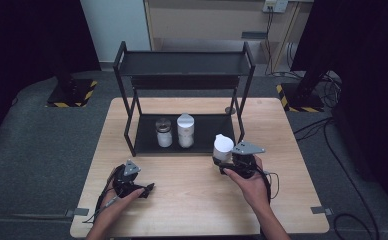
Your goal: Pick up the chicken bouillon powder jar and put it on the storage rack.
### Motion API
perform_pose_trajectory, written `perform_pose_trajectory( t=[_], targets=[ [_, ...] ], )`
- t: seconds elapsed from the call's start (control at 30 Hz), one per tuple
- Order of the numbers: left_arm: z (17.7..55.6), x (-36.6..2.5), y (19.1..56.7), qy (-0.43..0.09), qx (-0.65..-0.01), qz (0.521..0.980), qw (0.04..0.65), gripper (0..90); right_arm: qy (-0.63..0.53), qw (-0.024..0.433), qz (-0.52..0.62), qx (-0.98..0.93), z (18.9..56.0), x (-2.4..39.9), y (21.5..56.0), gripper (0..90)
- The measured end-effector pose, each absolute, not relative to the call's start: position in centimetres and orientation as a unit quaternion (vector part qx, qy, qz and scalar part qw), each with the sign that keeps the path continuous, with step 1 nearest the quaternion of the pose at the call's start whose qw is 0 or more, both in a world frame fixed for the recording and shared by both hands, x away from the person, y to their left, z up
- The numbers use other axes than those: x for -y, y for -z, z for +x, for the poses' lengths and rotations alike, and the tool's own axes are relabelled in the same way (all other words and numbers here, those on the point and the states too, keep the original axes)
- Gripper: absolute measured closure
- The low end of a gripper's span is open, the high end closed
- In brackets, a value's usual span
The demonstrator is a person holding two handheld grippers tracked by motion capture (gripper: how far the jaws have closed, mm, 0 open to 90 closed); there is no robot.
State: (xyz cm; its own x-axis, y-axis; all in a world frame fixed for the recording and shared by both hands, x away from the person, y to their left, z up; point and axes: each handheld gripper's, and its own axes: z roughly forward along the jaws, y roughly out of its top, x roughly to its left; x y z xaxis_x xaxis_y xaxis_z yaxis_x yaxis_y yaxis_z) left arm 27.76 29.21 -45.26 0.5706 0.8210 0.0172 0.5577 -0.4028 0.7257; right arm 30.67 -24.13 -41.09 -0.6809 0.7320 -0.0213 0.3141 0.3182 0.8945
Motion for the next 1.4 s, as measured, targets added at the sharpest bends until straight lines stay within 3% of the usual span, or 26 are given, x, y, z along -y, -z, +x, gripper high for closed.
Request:
perform_pose_trajectory(
  t=[1.4],
  targets=[
    [27.8, -29.2, 45.3, -0.190, -0.422, 0.816, 0.346, 0.0, -0.483, 0.240, 0.364, -0.759, 33.6, 20.2, 40.5, 31.6]
  ],
)
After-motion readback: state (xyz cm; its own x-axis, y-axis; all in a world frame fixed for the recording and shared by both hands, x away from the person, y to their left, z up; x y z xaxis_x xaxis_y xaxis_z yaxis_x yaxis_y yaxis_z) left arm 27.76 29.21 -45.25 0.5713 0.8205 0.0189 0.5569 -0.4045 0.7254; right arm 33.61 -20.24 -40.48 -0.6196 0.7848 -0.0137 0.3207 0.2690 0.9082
